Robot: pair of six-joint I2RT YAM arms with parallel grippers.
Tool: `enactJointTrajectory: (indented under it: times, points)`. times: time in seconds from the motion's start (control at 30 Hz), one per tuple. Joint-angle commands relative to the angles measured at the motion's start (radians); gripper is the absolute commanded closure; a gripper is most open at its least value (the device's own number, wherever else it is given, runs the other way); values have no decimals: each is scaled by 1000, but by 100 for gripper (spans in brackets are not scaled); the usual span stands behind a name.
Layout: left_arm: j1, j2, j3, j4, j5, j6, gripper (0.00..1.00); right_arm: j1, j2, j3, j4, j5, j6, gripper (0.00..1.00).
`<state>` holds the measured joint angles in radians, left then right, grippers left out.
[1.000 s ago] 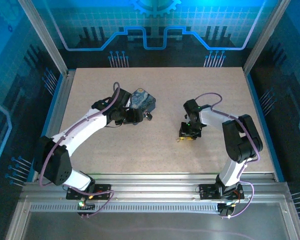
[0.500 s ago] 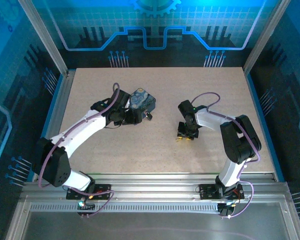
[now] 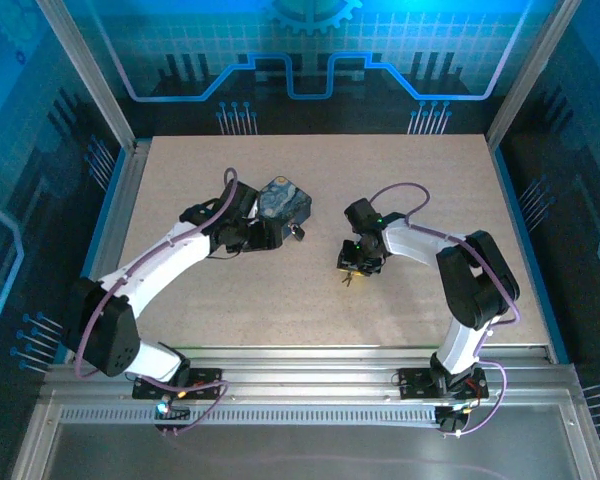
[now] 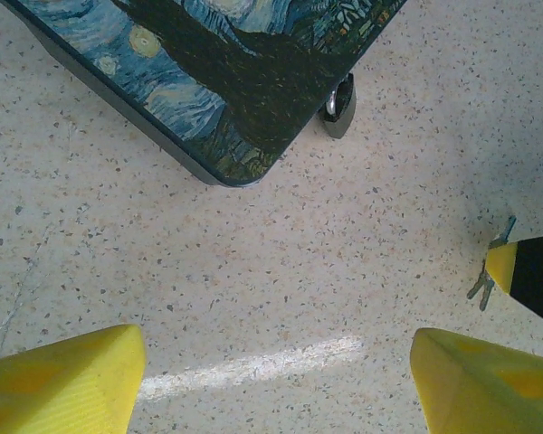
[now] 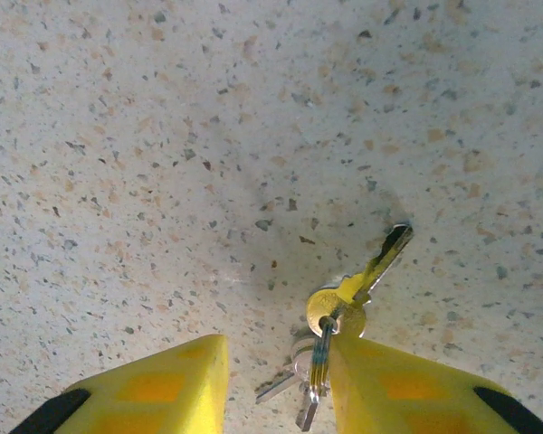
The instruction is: Unlock a padlock with a key
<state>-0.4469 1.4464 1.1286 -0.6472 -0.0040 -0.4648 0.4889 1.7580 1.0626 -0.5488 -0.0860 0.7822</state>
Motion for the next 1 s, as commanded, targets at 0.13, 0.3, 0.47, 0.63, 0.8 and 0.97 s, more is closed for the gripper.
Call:
enactJointTrajectory:
  times: [0.13, 0.3, 0.47, 0.63, 0.8, 0.97]
  points:
    - [14, -40, -25, -3, -9, 19, 22, 21, 42, 32, -51, 31, -10, 65]
    - [19, -49, -36, -1, -9, 17, 22, 56, 40, 63, -128, 123, -28, 65]
    - [21, -49, -35, -2, -4, 20, 22, 68, 79, 102, -153, 137, -41, 65]
    - [29, -64, -38, -8, -8, 24, 22, 69, 129, 115, -143, 139, -37, 65]
    - [36, -71, -44, -9, -4, 24, 22, 62, 171, 124, -134, 138, -37, 65]
    - [38, -80, -43, -15, -8, 27, 22, 59, 176, 92, -123, 143, -35, 78]
